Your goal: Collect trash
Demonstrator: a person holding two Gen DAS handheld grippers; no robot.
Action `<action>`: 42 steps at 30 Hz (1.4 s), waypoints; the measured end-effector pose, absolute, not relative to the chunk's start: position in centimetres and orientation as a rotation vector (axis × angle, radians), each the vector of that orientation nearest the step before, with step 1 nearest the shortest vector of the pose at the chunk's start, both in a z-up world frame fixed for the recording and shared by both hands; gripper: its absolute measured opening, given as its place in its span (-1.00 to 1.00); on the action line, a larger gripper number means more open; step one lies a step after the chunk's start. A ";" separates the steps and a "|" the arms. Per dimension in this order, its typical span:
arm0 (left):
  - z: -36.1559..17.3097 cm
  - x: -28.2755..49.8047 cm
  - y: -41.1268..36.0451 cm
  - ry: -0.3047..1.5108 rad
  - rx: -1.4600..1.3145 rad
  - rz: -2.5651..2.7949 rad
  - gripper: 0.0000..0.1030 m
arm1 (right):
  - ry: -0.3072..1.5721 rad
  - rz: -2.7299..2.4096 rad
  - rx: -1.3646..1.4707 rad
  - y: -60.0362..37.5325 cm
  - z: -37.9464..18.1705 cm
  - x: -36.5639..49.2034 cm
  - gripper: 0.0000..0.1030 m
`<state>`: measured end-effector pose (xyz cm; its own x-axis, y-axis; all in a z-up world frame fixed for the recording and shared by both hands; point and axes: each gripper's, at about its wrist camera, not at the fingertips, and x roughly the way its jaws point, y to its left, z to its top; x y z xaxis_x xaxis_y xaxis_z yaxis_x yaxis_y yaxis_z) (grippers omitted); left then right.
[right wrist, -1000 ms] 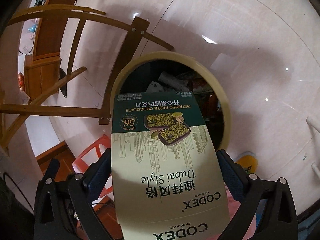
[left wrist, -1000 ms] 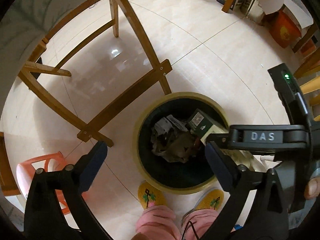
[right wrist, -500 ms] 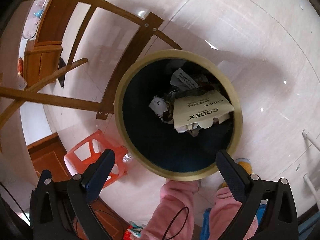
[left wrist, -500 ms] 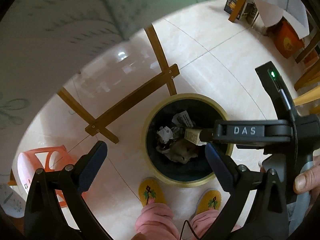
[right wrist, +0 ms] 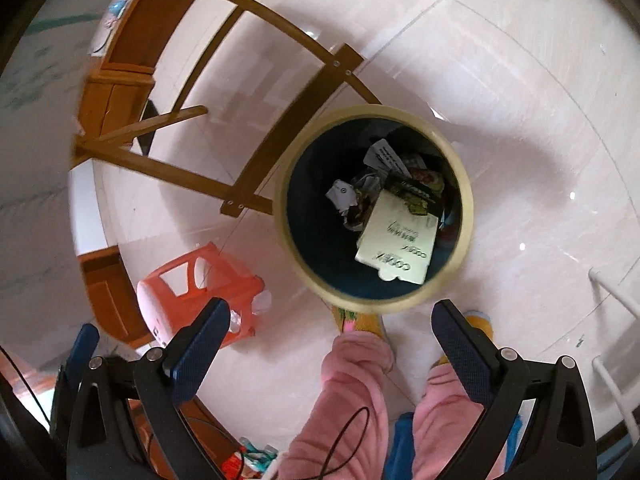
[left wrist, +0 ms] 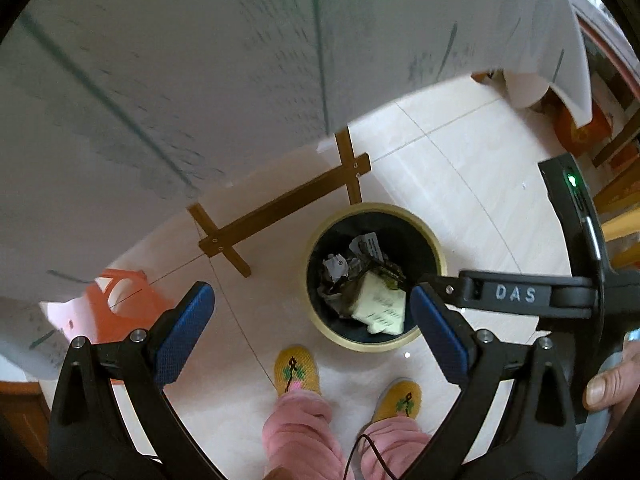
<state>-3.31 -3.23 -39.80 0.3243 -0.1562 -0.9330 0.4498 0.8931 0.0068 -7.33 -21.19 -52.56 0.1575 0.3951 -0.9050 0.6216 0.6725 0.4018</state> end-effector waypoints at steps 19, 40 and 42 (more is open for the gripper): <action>-20.5 -4.2 0.1 1.181 0.098 -0.286 0.89 | 1.222 -0.114 0.501 -17.6 -25.8 -6.4 0.98; 0.7 -6.2 2.0 0.921 0.047 -0.176 0.89 | 1.006 -0.060 0.339 -17.0 -0.7 -8.3 0.98; 1.8 -6.6 2.1 0.892 0.047 -0.154 0.89 | 0.991 -0.054 0.330 -16.9 0.1 -8.5 0.98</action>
<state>-6.63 2.08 1.82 0.6177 -0.1142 -0.7781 0.1535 0.9879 -0.0231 -8.50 -16.94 0.13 0.5506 0.1043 -0.8282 0.1937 0.9491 0.2483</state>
